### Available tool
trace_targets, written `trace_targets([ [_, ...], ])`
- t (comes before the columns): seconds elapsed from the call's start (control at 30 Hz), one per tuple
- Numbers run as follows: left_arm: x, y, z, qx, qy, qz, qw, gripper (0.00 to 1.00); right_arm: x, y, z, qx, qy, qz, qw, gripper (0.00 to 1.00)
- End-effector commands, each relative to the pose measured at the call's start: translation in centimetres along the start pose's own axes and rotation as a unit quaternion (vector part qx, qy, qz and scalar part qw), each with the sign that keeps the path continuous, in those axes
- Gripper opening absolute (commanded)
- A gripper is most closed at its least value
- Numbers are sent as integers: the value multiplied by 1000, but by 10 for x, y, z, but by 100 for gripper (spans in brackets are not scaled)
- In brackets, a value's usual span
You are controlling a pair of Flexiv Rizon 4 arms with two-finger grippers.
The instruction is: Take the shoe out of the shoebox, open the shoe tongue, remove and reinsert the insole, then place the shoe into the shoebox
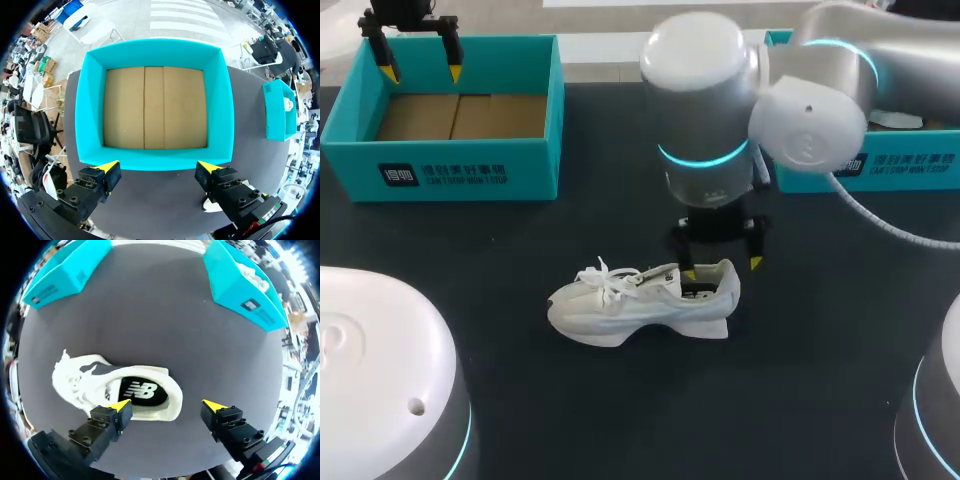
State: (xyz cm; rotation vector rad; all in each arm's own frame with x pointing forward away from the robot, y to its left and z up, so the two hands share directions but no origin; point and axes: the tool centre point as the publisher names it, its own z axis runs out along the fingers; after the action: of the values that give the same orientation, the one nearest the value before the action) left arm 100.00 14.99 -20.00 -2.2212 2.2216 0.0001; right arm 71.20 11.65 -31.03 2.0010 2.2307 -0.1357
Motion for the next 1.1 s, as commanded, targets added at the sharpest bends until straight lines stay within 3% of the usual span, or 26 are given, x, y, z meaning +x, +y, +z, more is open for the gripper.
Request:
trace_targets([
  [0.03, 0, 0, 0, 0, 0, 0, 1000, 100, 14, -3, -27, 14, 8, -218, 976, 100],
  [0.1, 0, 0, 0, 0, 0, 0, 1000, 100, 19, -6, -31, 56, -5, -283, 958, 100],
  [0.7, 0, 0, 0, 0, 0, 0, 1000, 100, 19, -6, -31, 56, -5, -283, 958, 100],
  [0.77, 0, 0, 0, 0, 0, 0, 1000, 100, 18, -8, -35, 7, 1, -338, 941, 100],
  [0.9, 0, 0, 0, 0, 0, 0, 1000, 100, 11, -12, -38, -33, 13, -393, 919, 100],
  [0.97, 0, 0, 0, 0, 0, 0, 1000, 100, 5, -15, -41, -48, 8, -431, 901, 100],
  [1.1, 0, 0, 0, 0, 0, 0, 1000, 100, 0, -16, -43, -32, -8, -473, 880, 100],
])
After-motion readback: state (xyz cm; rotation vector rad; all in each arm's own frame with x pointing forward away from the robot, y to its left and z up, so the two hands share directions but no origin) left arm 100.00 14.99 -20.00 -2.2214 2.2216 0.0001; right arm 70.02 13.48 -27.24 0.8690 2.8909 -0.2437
